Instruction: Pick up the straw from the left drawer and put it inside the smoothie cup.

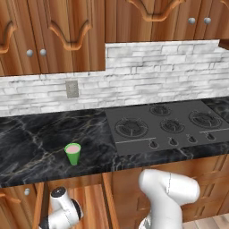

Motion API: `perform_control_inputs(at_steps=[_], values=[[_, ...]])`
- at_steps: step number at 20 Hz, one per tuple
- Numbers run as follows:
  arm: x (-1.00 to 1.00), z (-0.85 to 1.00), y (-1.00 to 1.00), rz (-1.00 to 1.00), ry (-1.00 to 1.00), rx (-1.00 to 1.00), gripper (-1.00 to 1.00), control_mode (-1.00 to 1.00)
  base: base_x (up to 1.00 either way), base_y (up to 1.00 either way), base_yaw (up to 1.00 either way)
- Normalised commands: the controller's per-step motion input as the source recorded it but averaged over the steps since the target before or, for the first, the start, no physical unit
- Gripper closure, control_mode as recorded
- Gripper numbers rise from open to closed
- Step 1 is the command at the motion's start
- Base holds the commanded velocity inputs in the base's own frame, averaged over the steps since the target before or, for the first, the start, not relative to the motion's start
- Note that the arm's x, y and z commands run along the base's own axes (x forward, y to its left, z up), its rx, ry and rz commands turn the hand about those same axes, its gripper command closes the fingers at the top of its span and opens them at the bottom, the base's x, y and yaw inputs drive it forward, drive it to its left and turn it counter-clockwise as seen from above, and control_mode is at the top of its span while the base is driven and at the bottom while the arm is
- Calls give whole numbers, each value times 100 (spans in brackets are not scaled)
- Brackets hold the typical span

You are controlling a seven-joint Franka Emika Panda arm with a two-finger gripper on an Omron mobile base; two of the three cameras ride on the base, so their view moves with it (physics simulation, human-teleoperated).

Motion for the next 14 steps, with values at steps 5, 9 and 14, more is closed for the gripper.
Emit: perform_control_inputs(at_steps=[5, 9, 14], values=[[-18, 97, -4, -9, -5, 0, 100, -100, 0, 0, 0], [-9, 100, -11, -9, -4, 0, 100, -100, 0, 0, 0], [0, 100, -16, -7, -17, -1, 100, -100, 0, 0, 0]])
